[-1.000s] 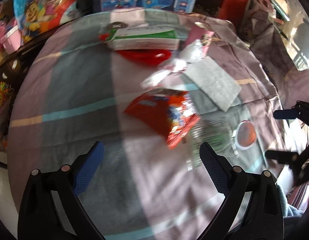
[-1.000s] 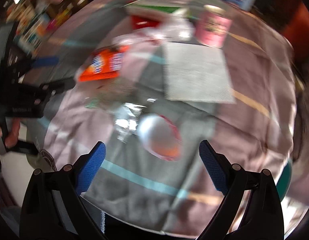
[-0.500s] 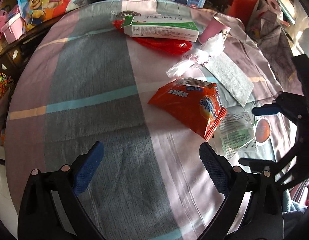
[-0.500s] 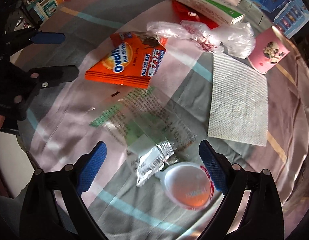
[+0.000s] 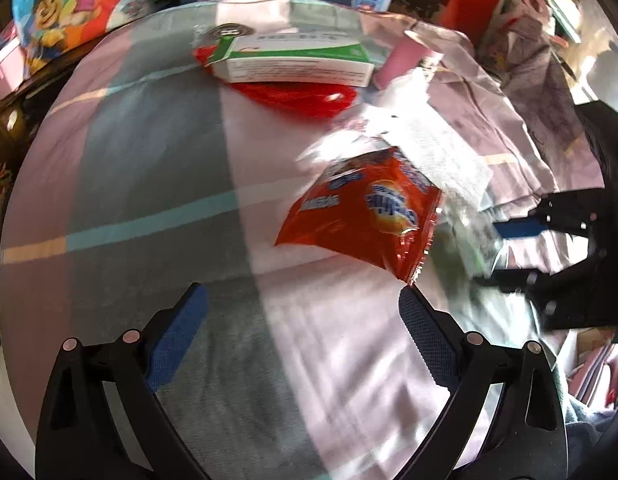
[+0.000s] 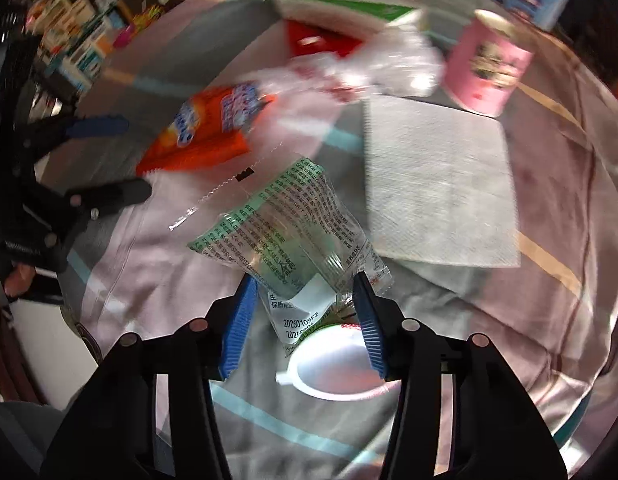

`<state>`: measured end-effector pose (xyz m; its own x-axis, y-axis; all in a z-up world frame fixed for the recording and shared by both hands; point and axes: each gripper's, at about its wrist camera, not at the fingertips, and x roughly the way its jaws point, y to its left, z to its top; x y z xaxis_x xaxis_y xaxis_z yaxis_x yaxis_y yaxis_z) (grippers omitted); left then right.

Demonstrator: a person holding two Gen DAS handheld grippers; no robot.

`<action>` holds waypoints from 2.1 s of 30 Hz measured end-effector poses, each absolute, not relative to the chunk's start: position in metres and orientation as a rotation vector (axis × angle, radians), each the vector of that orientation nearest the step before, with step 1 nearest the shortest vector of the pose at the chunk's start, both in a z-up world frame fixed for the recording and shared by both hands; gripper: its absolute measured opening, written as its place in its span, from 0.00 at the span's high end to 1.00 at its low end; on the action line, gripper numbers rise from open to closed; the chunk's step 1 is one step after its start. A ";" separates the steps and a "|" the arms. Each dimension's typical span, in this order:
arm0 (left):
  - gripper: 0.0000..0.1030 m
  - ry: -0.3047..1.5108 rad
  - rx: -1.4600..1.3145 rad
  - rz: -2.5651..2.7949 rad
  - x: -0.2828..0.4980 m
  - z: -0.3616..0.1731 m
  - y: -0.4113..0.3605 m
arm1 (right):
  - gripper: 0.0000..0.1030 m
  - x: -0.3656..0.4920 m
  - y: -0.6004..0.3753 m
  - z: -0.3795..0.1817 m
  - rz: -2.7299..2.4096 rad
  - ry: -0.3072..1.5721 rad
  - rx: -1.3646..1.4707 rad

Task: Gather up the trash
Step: 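Grasp the clear plastic packet with the right tool while the left tool reaches for the orange snack packet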

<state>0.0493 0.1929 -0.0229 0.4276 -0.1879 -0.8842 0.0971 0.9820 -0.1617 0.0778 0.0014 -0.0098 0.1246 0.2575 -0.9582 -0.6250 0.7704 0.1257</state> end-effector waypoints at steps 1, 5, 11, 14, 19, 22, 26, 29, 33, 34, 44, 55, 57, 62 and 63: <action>0.07 1.117 -0.089 -0.186 0.050 -0.023 0.190 | 0.54 0.081 -0.007 -0.007 0.641 1.292 -0.320; 0.06 1.130 -0.060 -0.217 0.053 -0.026 0.174 | 0.54 0.092 -0.041 -0.006 0.570 1.296 -0.239; 0.06 1.151 -0.010 -0.262 0.067 -0.037 0.150 | 0.54 0.099 -0.067 -0.005 0.511 1.298 -0.107; 0.06 1.157 -0.006 -0.295 0.074 -0.041 0.140 | 0.54 0.100 -0.072 0.004 0.487 1.275 -0.092; 0.06 1.151 0.007 -0.336 0.087 -0.044 0.127 | 0.54 0.107 -0.087 0.017 0.465 1.257 -0.049; 0.06 1.153 0.020 -0.353 0.095 -0.048 0.121 | 0.54 0.113 -0.093 0.022 0.431 1.241 -0.059; 0.05 1.156 0.021 -0.343 0.108 -0.055 0.115 | 0.54 0.118 -0.105 0.017 0.385 1.252 -0.049; 0.05 1.143 0.017 -0.354 0.115 -0.056 0.108 | 0.54 0.119 -0.108 0.010 0.369 1.264 -0.044; 0.11 1.111 -0.012 -0.400 0.120 -0.053 0.099 | 0.54 0.119 -0.117 0.000 0.356 1.279 -0.026; 0.12 1.109 -0.019 -0.417 0.120 -0.052 0.097 | 0.54 0.119 -0.119 -0.002 0.352 1.281 -0.021; 0.07 1.150 0.037 -0.556 0.106 -0.047 0.057 | 0.54 0.122 -0.148 -0.008 0.312 1.289 0.012; 0.06 1.182 -0.008 -0.569 0.087 -0.051 0.078 | 0.54 0.113 -0.156 -0.011 0.323 1.290 0.022; 0.06 1.155 -0.008 -0.560 0.084 -0.050 0.079 | 0.54 0.111 -0.154 -0.011 0.329 1.290 0.024; 0.29 1.132 0.025 -0.536 0.091 -0.051 0.066 | 0.54 0.103 -0.154 -0.011 0.334 1.285 0.030; 0.52 1.128 0.034 -0.544 0.091 -0.051 0.061 | 0.54 0.102 -0.155 -0.010 0.332 1.284 0.031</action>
<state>0.0912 0.0610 -0.0510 0.3130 -0.3958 -0.8634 0.4289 0.8700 -0.2433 0.1018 -0.1551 -0.0101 0.2419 0.2600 -0.9348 -0.2260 0.9520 0.2063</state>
